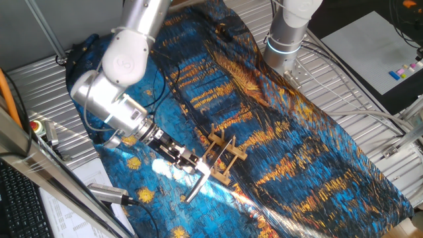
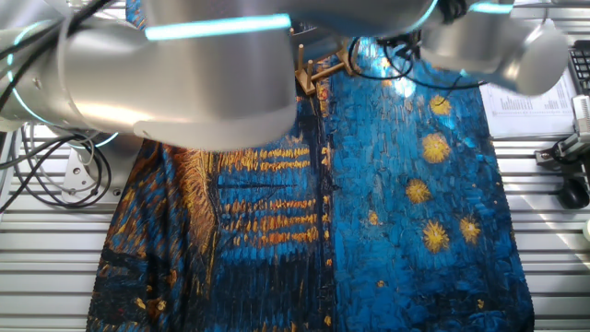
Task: Put the knife on the knife rack
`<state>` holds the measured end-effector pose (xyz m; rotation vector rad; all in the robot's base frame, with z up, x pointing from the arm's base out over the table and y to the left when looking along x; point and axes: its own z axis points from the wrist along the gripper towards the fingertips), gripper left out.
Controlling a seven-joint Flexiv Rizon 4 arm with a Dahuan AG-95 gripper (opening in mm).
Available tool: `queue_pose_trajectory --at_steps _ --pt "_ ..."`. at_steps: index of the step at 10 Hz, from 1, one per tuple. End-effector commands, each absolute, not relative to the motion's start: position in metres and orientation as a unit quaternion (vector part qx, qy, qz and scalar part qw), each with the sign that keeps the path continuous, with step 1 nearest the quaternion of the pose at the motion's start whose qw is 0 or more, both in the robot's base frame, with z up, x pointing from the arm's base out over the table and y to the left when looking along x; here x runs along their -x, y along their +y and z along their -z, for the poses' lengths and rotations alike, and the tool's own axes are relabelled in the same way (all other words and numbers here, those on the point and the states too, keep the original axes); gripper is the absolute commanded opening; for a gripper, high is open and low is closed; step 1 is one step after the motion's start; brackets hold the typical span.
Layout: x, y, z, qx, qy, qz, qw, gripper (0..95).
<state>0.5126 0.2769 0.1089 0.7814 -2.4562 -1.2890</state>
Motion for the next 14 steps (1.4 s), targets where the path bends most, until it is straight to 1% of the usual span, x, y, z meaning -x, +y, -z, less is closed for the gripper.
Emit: queue_pose_trajectory --at_steps 1,2,3,5,6,7,8,10,11,13,14 --pt "-0.522 0.259 -0.137 -0.289 -0.862 0.398 0.125 76.0" --pt "-0.524 0.253 -0.150 -0.301 -0.871 0.368 0.123 76.0" --pt "-0.525 0.245 -0.170 -0.296 -0.886 0.335 0.121 76.0" --pt "-0.519 0.232 -0.195 -0.281 -0.916 0.264 0.109 38.0" --pt "-0.515 0.226 -0.203 -0.269 -0.931 0.229 0.097 19.0" --pt "-0.513 0.222 -0.208 -0.259 -0.937 0.214 0.094 0.0" --pt "-0.508 0.215 -0.212 -0.251 -0.947 0.182 0.086 0.0" --pt "-0.502 0.208 -0.216 -0.244 -0.955 0.155 0.070 0.0" --pt "-0.502 0.208 -0.216 -0.212 -0.967 0.131 0.059 0.0" --pt "-0.502 0.208 -0.216 -0.149 -0.980 0.115 0.062 0.0" --pt "-0.502 0.208 -0.216 -0.114 -0.989 0.076 0.060 0.0"
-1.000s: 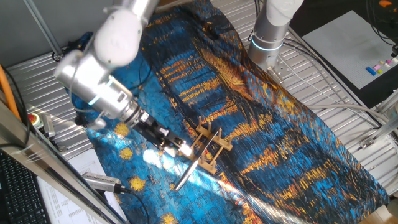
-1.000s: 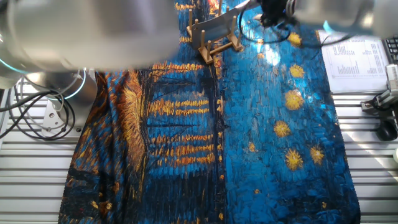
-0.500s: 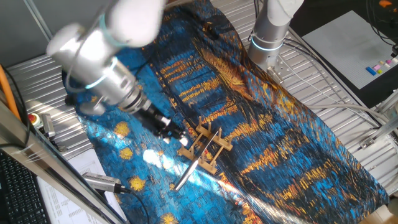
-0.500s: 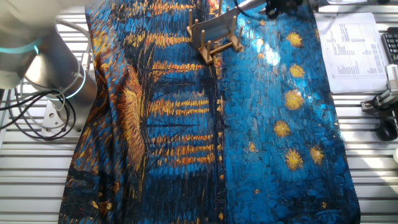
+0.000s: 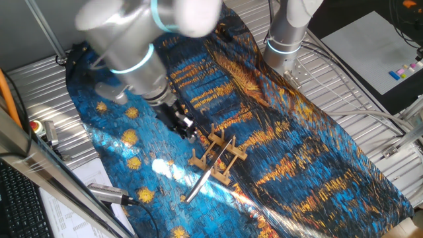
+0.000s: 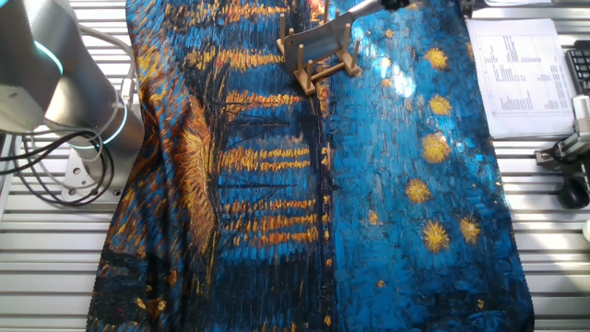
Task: Put the knife on the knife rack
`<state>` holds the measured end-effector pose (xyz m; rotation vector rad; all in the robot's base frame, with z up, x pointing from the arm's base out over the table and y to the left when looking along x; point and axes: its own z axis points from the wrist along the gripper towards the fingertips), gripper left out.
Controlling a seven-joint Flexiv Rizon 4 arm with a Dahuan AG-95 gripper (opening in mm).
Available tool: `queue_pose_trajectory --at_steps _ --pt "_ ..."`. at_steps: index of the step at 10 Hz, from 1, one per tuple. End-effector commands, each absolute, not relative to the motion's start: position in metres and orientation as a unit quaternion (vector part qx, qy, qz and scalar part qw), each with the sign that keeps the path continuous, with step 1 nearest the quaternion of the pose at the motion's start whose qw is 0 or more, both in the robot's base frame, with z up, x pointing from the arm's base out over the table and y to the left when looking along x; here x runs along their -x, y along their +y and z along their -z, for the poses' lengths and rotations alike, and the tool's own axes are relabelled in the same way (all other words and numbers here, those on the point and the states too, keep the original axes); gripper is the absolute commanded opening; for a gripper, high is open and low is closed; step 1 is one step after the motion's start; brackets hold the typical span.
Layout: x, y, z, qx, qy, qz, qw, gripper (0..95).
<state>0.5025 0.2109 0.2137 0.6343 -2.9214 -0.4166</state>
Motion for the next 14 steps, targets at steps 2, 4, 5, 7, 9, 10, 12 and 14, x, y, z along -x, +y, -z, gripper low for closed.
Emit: queue_pose_trajectory --at_steps 2,4,5,7,9,10,12,14 --pt "-0.502 0.208 -0.216 -0.046 -0.997 0.038 0.043 0.0" --pt "-0.502 0.208 -0.216 0.001 -0.999 0.017 0.036 0.0" --pt "-0.503 0.203 -0.214 -0.003 -0.999 0.014 0.039 0.0" --pt "-0.503 0.179 -0.209 -0.022 -0.999 0.016 0.038 0.0" --pt "-0.501 0.148 -0.201 -0.041 -0.998 0.021 0.035 0.0" --pt "-0.499 0.138 -0.199 -0.044 -0.998 0.021 0.036 0.0" --pt "-0.494 0.118 -0.196 -0.050 -0.998 0.020 0.036 0.0" --pt "-0.489 0.106 -0.199 -0.060 -0.997 0.016 0.042 0.0"
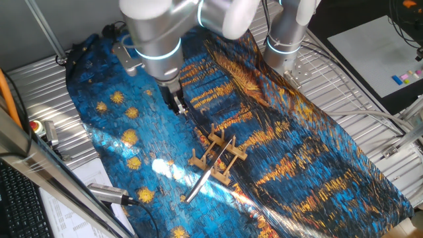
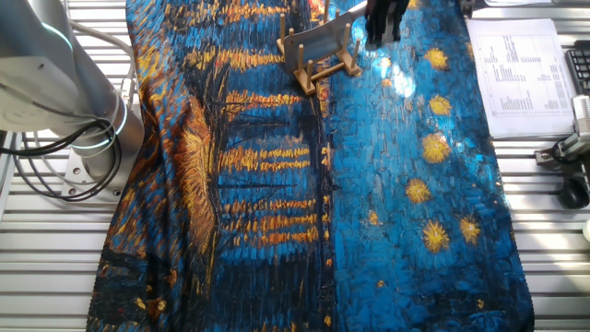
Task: Put the knife on the knife rack
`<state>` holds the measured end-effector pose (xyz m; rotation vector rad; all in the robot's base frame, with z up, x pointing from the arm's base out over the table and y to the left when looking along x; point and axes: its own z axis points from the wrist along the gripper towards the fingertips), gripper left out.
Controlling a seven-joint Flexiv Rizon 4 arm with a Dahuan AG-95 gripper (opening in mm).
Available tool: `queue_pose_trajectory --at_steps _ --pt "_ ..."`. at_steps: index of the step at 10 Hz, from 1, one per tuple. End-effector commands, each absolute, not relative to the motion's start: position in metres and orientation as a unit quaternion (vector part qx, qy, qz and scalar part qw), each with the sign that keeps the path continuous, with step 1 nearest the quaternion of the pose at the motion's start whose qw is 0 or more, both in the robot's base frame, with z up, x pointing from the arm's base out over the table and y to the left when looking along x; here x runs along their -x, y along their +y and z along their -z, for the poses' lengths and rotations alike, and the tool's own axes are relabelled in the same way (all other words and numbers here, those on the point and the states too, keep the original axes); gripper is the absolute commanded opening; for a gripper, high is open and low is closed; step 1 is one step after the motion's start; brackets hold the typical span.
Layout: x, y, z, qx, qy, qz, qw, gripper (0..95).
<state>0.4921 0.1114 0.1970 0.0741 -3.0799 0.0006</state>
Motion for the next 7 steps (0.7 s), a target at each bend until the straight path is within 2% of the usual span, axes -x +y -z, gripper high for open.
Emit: queue_pose_trajectory --at_steps 1,5,7 --pt "-0.4894 0.1056 -0.1989 -0.055 -0.998 0.011 0.040 0.0" --pt "-0.4894 0.1056 -0.1989 0.075 -0.997 0.008 0.029 0.0" --pt "-0.4896 0.1043 -0.1986 0.076 -0.997 0.006 0.027 0.0"
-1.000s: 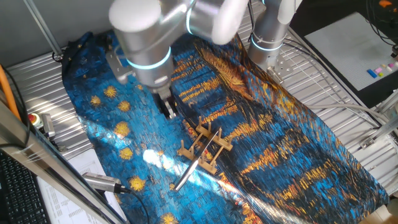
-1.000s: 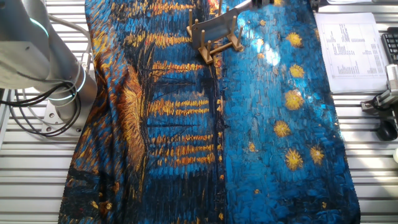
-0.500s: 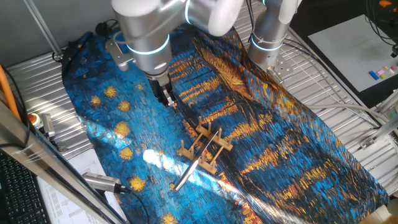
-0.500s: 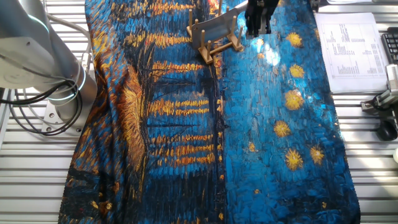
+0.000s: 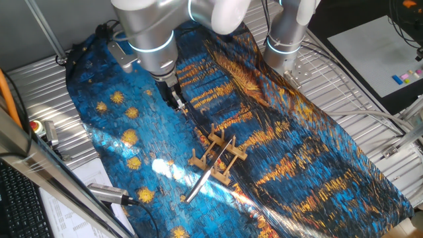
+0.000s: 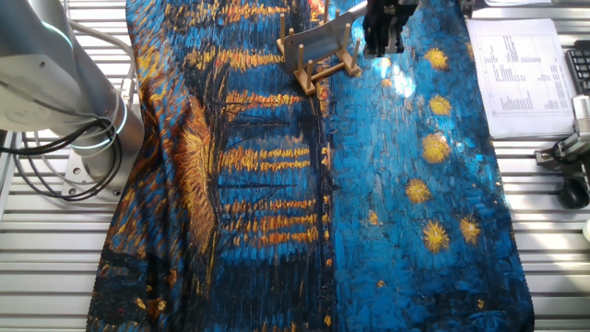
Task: Put the knife on the knife rack
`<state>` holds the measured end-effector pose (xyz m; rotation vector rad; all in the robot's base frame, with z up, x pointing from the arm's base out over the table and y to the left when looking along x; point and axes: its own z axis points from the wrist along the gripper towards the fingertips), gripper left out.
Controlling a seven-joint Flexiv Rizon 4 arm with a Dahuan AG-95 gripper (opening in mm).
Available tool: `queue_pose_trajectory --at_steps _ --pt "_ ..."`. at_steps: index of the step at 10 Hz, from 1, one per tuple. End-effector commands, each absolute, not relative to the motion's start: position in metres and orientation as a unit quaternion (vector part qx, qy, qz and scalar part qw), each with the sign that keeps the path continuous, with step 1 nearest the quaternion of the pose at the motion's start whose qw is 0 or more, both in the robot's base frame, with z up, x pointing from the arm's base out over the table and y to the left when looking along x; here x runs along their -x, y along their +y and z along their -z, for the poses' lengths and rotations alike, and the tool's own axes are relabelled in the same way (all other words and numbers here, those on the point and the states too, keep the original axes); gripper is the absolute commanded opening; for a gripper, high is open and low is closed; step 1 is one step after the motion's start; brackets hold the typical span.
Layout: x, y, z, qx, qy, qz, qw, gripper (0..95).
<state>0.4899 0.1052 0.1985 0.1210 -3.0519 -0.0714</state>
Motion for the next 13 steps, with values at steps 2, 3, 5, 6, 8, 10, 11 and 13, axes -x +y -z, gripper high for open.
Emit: queue_pose_trajectory --at_steps 2,3,5,6,8,10,11,13 --pt "-0.491 0.074 -0.202 0.047 -0.998 0.008 0.032 0.0" --pt "-0.491 0.059 -0.203 0.038 -0.999 0.009 0.032 0.0" --pt "-0.489 0.041 -0.203 0.034 -0.999 0.010 0.032 0.0" --pt "-0.488 0.033 -0.203 0.030 -0.999 0.010 0.032 0.0" --pt "-0.484 0.011 -0.206 0.023 -0.999 0.010 0.030 0.0" --pt "-0.480 -0.002 -0.207 0.027 -0.999 0.011 0.030 0.0" --pt "-0.478 -0.008 -0.208 0.039 -0.999 0.010 0.026 0.0" --pt "-0.478 -0.010 -0.208 0.074 -0.997 0.009 0.025 0.0"
